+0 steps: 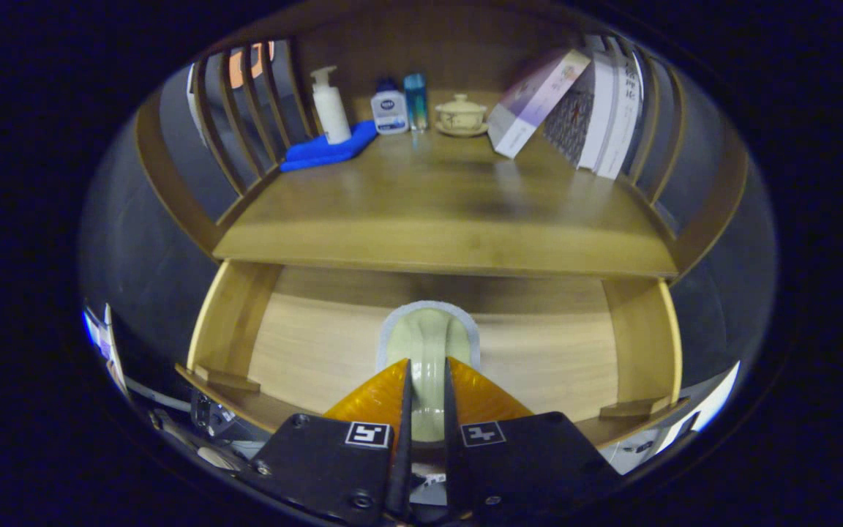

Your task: Pull open the drawer, take out the items inside it, and place them on the countertop above the cabinet.

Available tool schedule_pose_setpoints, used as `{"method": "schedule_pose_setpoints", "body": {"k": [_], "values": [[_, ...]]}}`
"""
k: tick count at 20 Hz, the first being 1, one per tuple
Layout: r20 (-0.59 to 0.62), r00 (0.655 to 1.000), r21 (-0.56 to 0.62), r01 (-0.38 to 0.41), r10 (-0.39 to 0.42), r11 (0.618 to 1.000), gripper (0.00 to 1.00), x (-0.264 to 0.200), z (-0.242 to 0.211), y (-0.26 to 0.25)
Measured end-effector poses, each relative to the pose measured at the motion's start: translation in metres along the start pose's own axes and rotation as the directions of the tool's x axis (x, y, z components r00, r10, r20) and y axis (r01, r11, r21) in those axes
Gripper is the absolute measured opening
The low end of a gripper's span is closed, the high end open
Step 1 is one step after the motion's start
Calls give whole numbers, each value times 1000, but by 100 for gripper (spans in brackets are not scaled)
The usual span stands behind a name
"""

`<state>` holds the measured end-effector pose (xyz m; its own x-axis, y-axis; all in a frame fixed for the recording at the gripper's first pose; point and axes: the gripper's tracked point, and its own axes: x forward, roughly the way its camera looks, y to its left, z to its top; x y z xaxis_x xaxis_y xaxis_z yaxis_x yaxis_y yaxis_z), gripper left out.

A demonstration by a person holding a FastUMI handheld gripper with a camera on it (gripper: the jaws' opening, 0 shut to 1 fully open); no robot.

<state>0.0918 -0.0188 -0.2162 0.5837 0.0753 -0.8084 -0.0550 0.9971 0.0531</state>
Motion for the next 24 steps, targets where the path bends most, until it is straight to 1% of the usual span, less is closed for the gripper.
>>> {"method": "schedule_pose_setpoints", "body": {"k": [5, 7, 10, 14, 17, 22, 24], "values": [[93, 996, -7, -1, 2, 1000, 22, -44, 34, -3], [117, 993, 9, -1, 0, 1000, 22, -50, 54, -4], [136, 991, 48, -15, 8, 999, 22, -48, 84, -3], [127, 992, 78, -15, 5, 997, 22, -28, 119, -1], [109, 994, 72, 1, -9, 997, 22, -6, 138, 0], [65, 997, 81, 26, -31, 996, 22, 30, 160, -4], [46, 999, 84, 25, -29, 996, 22, 42, 162, -5]]}}
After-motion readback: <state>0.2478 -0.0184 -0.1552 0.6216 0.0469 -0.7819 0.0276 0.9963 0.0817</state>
